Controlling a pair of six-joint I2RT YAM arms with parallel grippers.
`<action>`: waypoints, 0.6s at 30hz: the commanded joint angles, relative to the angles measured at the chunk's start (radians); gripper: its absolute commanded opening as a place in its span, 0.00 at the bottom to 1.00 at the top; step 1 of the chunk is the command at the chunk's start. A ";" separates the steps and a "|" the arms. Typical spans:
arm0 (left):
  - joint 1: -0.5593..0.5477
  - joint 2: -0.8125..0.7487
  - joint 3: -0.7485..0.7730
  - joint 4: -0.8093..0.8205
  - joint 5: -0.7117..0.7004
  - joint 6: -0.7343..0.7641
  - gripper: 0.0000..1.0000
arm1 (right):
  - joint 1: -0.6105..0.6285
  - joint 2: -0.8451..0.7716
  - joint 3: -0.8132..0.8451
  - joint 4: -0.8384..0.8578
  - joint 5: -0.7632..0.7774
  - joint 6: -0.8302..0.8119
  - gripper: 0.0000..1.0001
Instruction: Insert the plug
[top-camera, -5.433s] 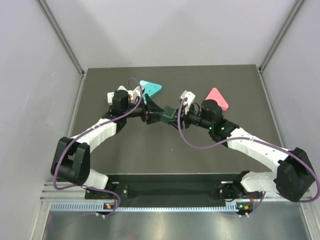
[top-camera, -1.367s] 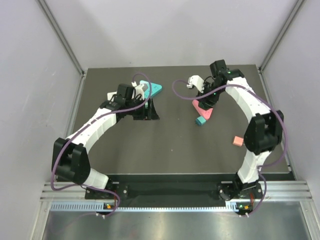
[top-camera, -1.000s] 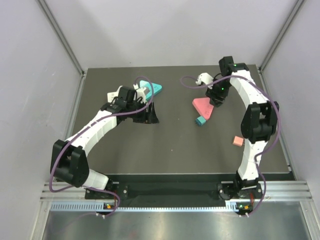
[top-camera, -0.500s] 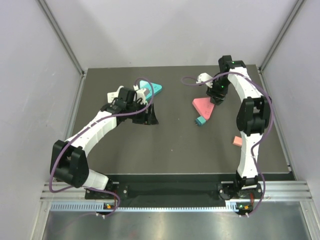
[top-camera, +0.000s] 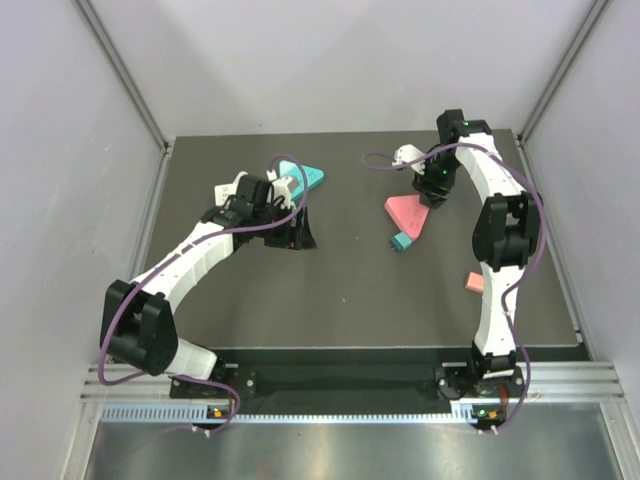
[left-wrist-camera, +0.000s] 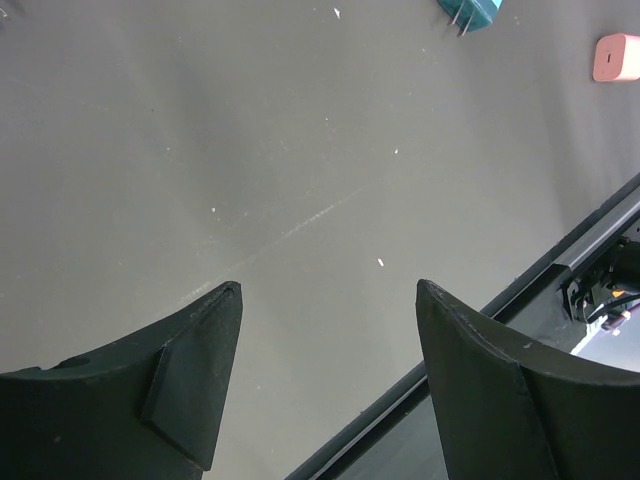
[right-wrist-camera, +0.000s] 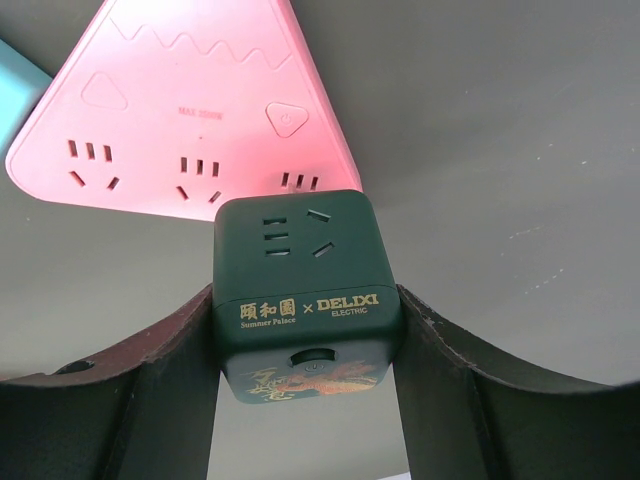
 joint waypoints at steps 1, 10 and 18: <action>-0.002 -0.023 0.012 0.009 -0.002 0.018 0.75 | 0.004 0.015 0.059 -0.005 -0.045 -0.010 0.00; -0.002 -0.030 0.014 0.007 -0.003 0.020 0.75 | 0.004 0.028 0.058 -0.016 -0.036 0.012 0.00; -0.002 -0.035 0.017 0.006 0.000 0.020 0.75 | 0.010 0.041 0.052 -0.016 -0.030 0.046 0.00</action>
